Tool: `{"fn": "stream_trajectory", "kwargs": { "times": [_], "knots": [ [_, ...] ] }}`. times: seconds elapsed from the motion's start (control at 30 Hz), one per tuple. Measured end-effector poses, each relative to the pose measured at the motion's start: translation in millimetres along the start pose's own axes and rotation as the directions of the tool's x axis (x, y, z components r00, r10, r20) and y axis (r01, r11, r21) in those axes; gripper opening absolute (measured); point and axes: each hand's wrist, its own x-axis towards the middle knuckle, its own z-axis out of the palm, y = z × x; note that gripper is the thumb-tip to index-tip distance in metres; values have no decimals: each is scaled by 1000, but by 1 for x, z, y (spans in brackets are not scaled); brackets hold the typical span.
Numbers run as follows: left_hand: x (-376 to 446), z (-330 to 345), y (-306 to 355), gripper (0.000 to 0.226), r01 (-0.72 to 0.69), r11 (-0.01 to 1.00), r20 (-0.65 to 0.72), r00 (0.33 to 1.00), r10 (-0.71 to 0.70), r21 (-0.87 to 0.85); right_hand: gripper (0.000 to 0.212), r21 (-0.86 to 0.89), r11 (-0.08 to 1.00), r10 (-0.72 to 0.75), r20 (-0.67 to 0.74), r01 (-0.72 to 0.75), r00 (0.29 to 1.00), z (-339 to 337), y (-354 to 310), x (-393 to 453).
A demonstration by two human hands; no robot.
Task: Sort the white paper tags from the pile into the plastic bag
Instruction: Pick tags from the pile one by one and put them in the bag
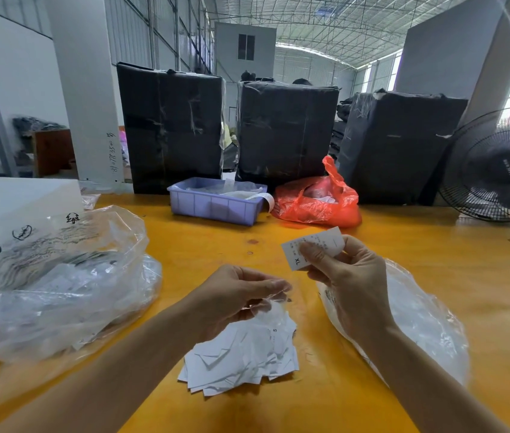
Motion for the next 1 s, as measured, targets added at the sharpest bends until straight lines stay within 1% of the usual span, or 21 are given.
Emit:
{"fn": "stream_trajectory", "kwargs": {
  "times": [0.07,0.2,0.3,0.4,0.5,0.57,0.63,0.73,0.8,0.87,0.93,1.0],
  "knots": [
    [0,0,0,26,-4,1000,1,1000,4,10,27,-14,1000,-5,24,5,1000,0,0,0],
    [0,-1,1,25,-15,1000,16,1000,15,8,28,-96,994,-38,61,44,997,2,4,-3],
    [2,-1,0,22,-15,999,-15,1000,15,-29,30,-158,984,-70,79,82,994,2,7,-5],
    [4,-2,-2,25,-26,998,-70,997,22,-55,24,-193,978,-66,87,82,994,1,8,-6],
    [4,-3,-4,30,-56,994,-108,993,47,-89,15,-232,971,-20,124,48,992,-1,10,-6],
    [4,-4,-3,28,-76,995,-120,990,67,-71,13,-254,967,34,155,6,987,-3,11,-6],
    [4,-4,-4,25,-96,995,-141,986,91,-25,18,-259,964,107,185,-57,977,-4,11,-6],
    [5,-5,-6,28,-129,990,-166,977,136,55,29,-273,954,191,242,-122,951,-5,10,-4],
    [6,-5,-8,30,-139,985,-146,977,154,106,31,-305,942,231,279,-142,932,-5,9,-4],
    [7,-4,-10,30,-135,984,-111,983,148,117,33,-332,929,264,297,-160,918,-4,9,-5],
    [7,-3,-10,33,-132,985,-75,987,141,115,33,-329,925,288,275,-191,917,-3,10,-5],
    [6,-3,-10,37,-132,986,-20,991,135,106,28,-312,927,288,234,-208,929,-4,11,-4]
  ]
}}
